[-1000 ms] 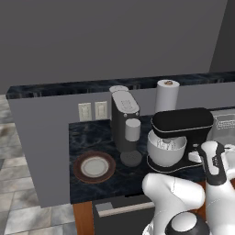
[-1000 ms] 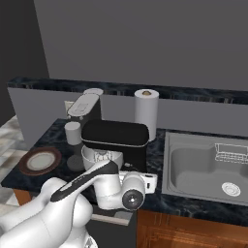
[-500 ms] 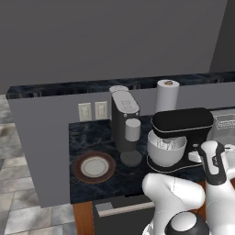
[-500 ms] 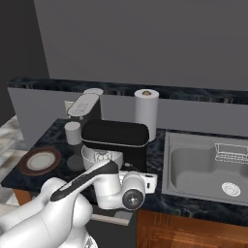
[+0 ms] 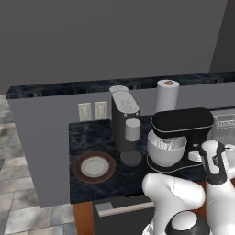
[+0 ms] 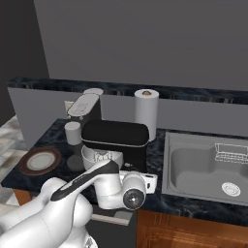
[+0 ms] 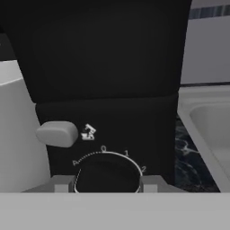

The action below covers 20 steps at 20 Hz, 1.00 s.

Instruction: Add butter and sugar cubes to the stand mixer bowl and then turn on the stand mixer to begin making frosting.

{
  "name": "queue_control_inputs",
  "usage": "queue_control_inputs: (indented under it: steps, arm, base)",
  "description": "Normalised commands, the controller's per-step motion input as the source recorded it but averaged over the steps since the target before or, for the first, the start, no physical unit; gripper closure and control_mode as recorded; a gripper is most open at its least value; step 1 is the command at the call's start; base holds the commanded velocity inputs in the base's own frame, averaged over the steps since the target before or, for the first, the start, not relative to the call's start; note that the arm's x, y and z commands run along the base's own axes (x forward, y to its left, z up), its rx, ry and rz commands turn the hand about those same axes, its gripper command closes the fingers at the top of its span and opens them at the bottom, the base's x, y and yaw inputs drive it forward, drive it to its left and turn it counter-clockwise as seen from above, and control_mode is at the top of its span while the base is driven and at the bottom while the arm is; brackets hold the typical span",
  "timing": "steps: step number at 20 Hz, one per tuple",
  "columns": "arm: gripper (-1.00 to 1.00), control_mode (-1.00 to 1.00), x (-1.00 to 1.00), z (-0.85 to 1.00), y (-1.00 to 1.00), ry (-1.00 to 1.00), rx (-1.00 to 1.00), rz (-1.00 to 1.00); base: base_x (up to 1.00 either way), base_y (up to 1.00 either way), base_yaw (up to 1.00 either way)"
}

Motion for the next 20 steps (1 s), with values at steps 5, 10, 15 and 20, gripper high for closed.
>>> queue_control_inputs:
  steps: [5, 10, 15, 20]
  arm:
    - [1.0, -1.0, 0.0, 0.0, -0.09, 0.0, 0.05, 0.0]
    - [1.0, -1.0, -0.01, 0.0, -0.11, 0.0, 0.08, 0.0]
    - [1.0, -1.0, 0.0, 0.0, -0.05, 0.0, 0.08, -0.01]
    - [1.0, -1.0, 0.0, 0.0, -0.01, 0.0, 0.07, -0.02]
  base:
    - [0.0, 0.0, 0.0]
    - [0.0, 0.0, 0.0]
    - [0.0, 0.0, 0.0]
    - [0.0, 0.0, 0.0]
